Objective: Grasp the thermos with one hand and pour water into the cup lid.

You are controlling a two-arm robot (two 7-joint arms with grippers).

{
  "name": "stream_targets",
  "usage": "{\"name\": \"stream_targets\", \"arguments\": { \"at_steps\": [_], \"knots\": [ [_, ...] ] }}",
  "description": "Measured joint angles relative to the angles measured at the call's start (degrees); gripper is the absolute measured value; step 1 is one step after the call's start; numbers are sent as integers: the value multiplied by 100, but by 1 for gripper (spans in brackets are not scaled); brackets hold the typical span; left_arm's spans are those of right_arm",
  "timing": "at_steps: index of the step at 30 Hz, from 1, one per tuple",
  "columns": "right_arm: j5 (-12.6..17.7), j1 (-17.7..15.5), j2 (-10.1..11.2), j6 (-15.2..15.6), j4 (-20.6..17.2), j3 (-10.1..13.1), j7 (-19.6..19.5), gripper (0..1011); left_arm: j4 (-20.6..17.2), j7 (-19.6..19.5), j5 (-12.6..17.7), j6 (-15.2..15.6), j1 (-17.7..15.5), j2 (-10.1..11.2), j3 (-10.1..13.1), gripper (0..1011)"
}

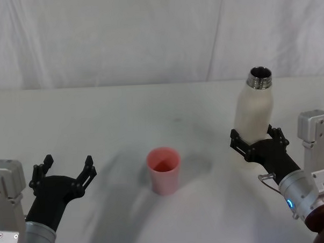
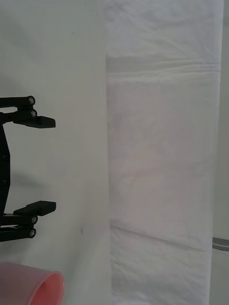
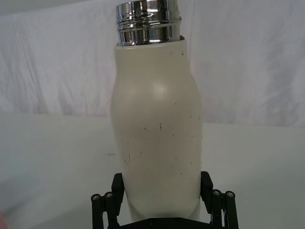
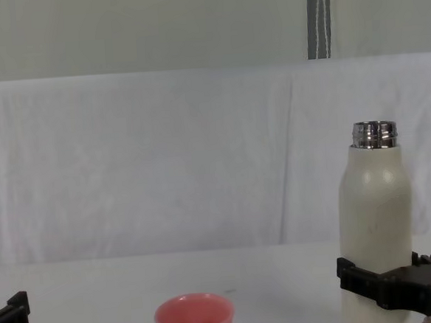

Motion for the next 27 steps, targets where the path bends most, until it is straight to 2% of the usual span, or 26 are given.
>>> {"name": "stream_targets", "arguments": {
  "at_steps": [8,11,16,27],
  "knots": [
    [0,0,1,0,-1,0,-1,1001,0,0,0,0,0,0,0,1001],
    [-1,-2,2,0,-3,0,-1,962,0,0,0,0,0,0,0,1001],
    [-1,-4,4,-3,-5,0,-1,951,0,0,0,0,0,0,0,1001],
    [1,-9,8,-3,-10,0,-1,951,0,0,0,0,0,0,0,1001]
  ]
}}
